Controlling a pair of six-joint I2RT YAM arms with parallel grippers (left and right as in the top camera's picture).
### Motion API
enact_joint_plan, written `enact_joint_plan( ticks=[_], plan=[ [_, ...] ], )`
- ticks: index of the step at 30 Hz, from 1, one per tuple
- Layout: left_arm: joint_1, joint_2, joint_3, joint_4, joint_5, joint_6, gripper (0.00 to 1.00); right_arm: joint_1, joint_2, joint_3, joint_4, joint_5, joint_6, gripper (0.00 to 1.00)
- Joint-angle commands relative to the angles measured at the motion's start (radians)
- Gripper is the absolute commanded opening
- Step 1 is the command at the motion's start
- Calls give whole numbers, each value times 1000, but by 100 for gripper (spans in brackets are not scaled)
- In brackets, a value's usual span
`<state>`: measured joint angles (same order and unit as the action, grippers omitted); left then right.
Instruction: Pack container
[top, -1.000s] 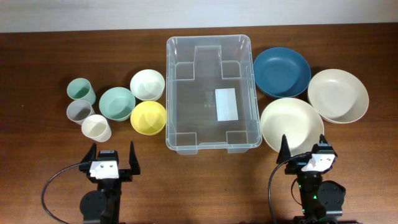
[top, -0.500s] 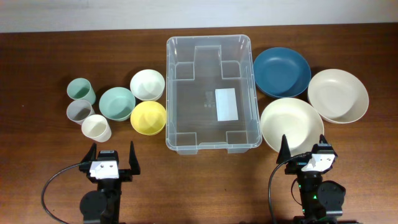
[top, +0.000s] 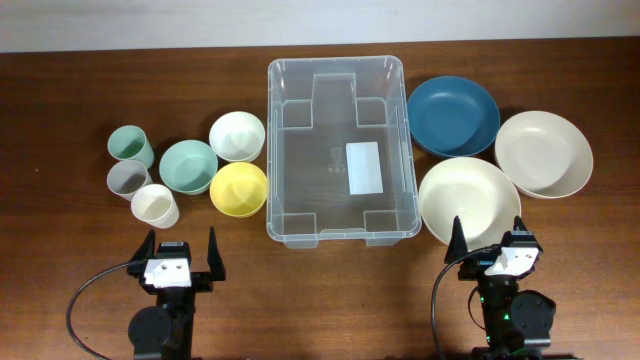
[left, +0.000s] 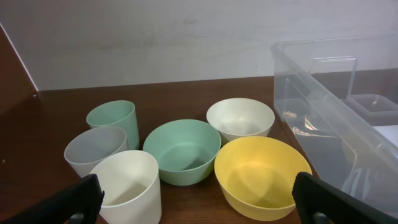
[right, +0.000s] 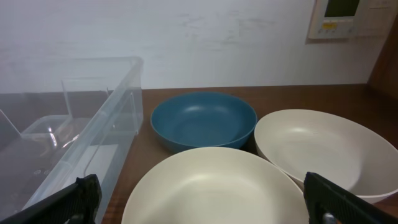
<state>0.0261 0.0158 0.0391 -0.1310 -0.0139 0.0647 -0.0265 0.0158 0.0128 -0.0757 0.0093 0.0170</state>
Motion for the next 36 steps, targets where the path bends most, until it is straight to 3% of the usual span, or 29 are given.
enact_joint_plan(
  ticks=[1,15,21,28,36],
  plan=[
    [-5,-4,-6,1,11,19,100,-7,-9,-7,-4,2,-6,99],
    [-5,-4,-6,1,11,19,99,-6,-10,-7,6,-54,3,99],
    [-5,-4,-6,1,11,20,100,-7,-7,29,38,10,113,99],
    [-5,-4,-6,1,11,19,99,-9,141,348,-113,251,122,99],
    [-5,-4,-6,1,11,19,99,-110,595,814,-380,243,119,99]
  ],
)
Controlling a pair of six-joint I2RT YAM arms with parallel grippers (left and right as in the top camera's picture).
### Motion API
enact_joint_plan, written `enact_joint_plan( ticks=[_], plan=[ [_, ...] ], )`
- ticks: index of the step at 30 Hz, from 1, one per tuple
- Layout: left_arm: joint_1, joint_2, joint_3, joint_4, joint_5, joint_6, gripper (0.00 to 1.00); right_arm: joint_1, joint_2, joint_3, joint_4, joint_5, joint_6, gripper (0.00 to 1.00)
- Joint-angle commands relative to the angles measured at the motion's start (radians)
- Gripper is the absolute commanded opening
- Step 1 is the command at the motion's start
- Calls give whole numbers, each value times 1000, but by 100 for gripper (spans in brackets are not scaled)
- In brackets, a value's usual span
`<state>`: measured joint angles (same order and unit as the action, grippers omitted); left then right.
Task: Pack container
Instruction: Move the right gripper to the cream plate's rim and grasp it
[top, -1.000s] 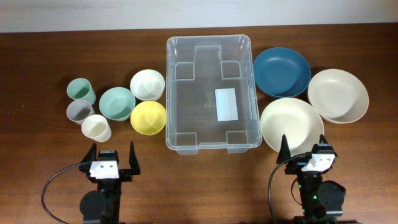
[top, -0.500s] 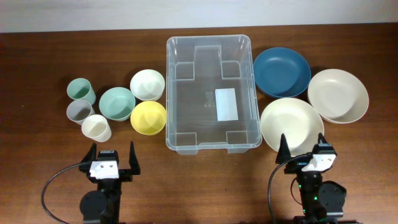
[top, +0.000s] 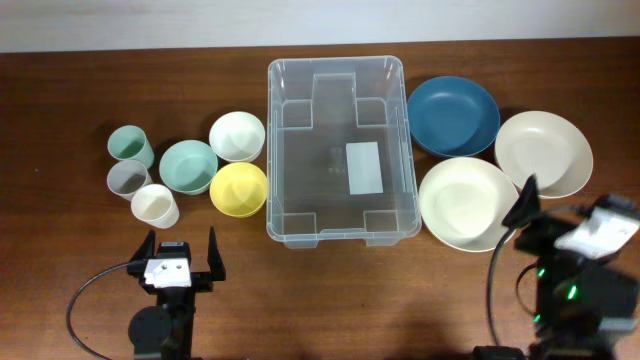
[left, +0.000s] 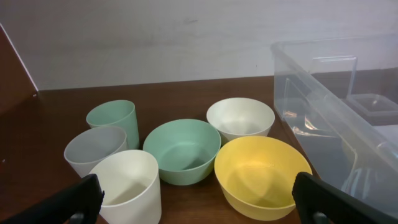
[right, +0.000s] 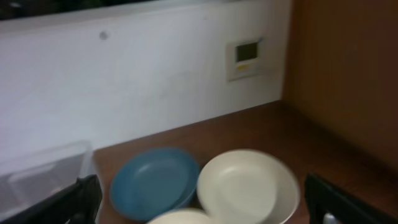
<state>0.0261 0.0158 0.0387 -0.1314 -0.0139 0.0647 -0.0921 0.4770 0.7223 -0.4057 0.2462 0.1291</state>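
The clear plastic container (top: 340, 150) stands mid-table with nothing in it but a white label. Left of it are a white bowl (top: 237, 136), a green bowl (top: 188, 166), a yellow bowl (top: 238, 189) and three cups: green (top: 130, 146), grey (top: 128, 180), white (top: 155, 206). To its right lie a blue plate (top: 452, 115) and two cream plates (top: 543, 152) (top: 468, 203). My left gripper (top: 181, 250) sits open near the front edge, facing the cups and bowls (left: 196, 205). My right gripper (top: 560, 205) is open and raised, beside the cream plates (right: 205, 208).
A brown wooden table (top: 60, 110) carries everything. A white wall (right: 155, 81) with a small control panel (right: 245, 57) stands behind it, and a wooden panel (right: 348, 74) rises at the right.
My right gripper has gone up and to the right, so its camera now looks down on the blue plate and the far cream plate from higher. The left arm has not moved.
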Motion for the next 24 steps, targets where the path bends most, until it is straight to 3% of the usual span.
enact_joint_plan(
  ticks=[1,9,13,16,19,24],
  plan=[
    [-5,-4,-6,2,11,19,99,-64,180,142,-81,-28,6,99],
    [-5,-4,-6,2,11,19,99,-403,575,349,-333,-580,-47,99],
    [-5,-4,-6,2,11,19,99,-612,715,348,-406,-666,-55,99],
    [-5,-4,-6,2,11,19,99,-714,813,348,-445,-865,-178,99],
    [-5,-4,-6,2,11,20,100,-724,880,348,-468,-974,-298,99],
    [-5,-4,-6,2,11,19,99,-645,989,348,-477,-835,-305,99]
  ],
)
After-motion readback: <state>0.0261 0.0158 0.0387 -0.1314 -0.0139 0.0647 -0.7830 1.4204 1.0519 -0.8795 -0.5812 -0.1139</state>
